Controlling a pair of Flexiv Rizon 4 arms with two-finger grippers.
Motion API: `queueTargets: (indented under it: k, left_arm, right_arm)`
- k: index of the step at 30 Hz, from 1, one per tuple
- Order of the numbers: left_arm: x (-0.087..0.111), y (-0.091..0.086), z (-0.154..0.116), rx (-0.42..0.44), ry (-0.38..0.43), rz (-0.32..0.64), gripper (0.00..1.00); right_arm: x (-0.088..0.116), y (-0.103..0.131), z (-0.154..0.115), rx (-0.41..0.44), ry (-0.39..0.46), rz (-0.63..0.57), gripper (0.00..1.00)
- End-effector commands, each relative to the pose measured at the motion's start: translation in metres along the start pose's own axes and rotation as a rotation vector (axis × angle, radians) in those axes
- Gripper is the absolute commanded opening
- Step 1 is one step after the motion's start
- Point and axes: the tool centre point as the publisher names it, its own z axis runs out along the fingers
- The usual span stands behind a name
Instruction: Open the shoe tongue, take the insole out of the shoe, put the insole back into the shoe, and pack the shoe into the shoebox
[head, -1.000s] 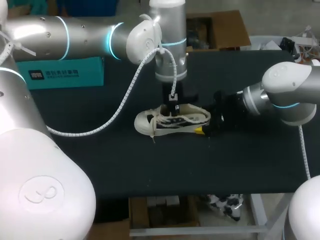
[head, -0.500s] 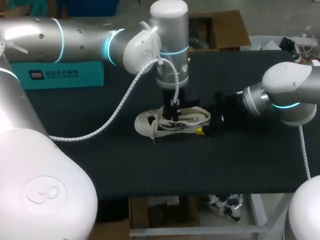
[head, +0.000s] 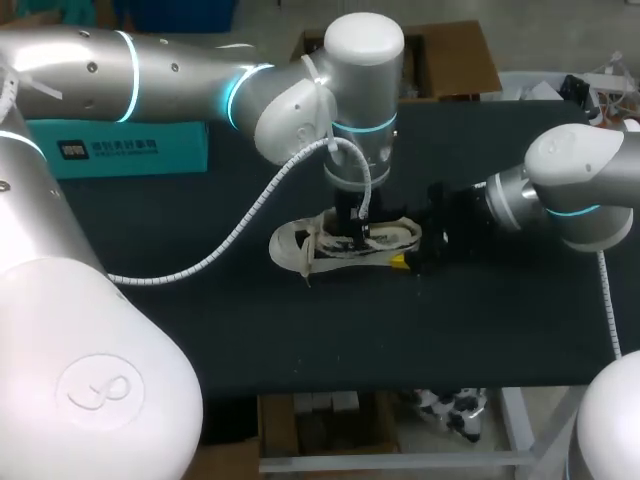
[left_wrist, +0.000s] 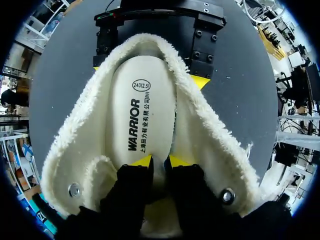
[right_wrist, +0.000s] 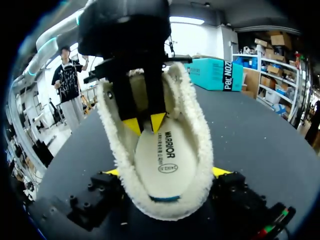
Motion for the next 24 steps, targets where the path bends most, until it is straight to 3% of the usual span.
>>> queueTargets:
  k: [1,7,9,14,24]
  left_arm:
    - [-0.003,-0.005,0.088,-0.014,-0.085,-0.010,0.22]
    - [-0.019,-0.006,0.101,-0.040,-0.181,-0.034,0.20]
    - [-0.025,-0.006,0.106,-0.049,-0.186,-0.033,0.00]
    - [-0.031,-0.003,0.104,-0.059,-0.210,-0.035,0.00]
    - [-0.024,0.006,0.051,0.051,-0.190,-0.042,0.00]
  right_arm:
    - [-0.004,-0.006,0.005,-0.002,0.001,0.002,0.00]
    - [-0.004,-0.006,0.005,-0.002,0.001,0.002,0.00]
    - [-0.004,-0.006,0.005,-0.002,0.001,0.002,0.00]
    - [-0.004,-0.006,0.005,-0.002,0.001,0.002,0.00]
    - [-0.004,-0.006,0.005,-0.002,0.001,0.002,0.00]
